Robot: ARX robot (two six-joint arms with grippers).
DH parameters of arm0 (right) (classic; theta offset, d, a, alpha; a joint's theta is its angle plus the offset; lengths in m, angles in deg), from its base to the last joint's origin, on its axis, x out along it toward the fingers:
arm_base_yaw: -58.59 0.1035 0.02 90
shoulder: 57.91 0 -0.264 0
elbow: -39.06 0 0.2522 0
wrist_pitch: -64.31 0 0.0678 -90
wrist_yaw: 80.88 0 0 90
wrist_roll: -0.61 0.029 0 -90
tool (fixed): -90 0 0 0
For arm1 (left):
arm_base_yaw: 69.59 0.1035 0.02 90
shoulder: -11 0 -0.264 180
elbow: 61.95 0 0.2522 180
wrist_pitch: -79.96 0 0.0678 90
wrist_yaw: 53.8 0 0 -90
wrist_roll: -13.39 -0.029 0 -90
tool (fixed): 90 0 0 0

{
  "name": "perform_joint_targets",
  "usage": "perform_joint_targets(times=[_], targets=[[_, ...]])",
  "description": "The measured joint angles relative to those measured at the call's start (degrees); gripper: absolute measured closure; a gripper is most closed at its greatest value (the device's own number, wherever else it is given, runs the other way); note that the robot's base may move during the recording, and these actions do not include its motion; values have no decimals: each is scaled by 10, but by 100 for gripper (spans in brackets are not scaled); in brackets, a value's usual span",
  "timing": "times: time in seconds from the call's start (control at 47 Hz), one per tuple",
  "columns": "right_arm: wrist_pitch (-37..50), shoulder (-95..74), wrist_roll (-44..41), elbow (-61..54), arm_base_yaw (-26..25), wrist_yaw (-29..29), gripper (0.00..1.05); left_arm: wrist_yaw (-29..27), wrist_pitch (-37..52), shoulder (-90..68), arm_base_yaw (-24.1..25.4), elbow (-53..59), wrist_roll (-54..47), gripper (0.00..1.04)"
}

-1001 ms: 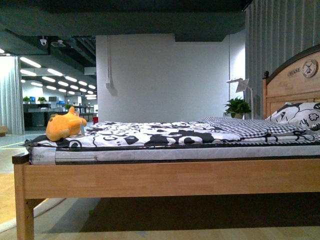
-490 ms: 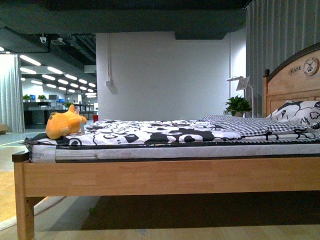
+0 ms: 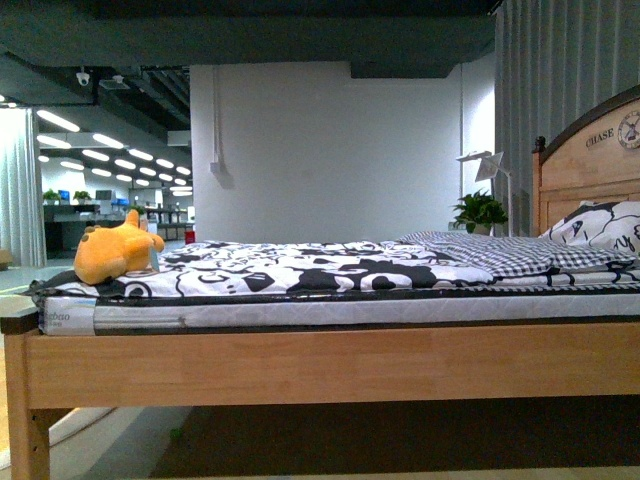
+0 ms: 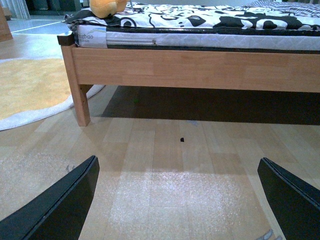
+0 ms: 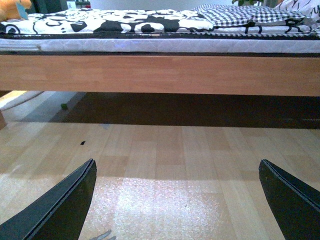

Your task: Put away toys

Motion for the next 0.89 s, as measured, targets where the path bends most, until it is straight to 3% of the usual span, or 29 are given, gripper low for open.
perform_joint_targets(times=[0.894], targets=[[0,0,0,0,0,0,6,1,0,0,0,0,0,6]])
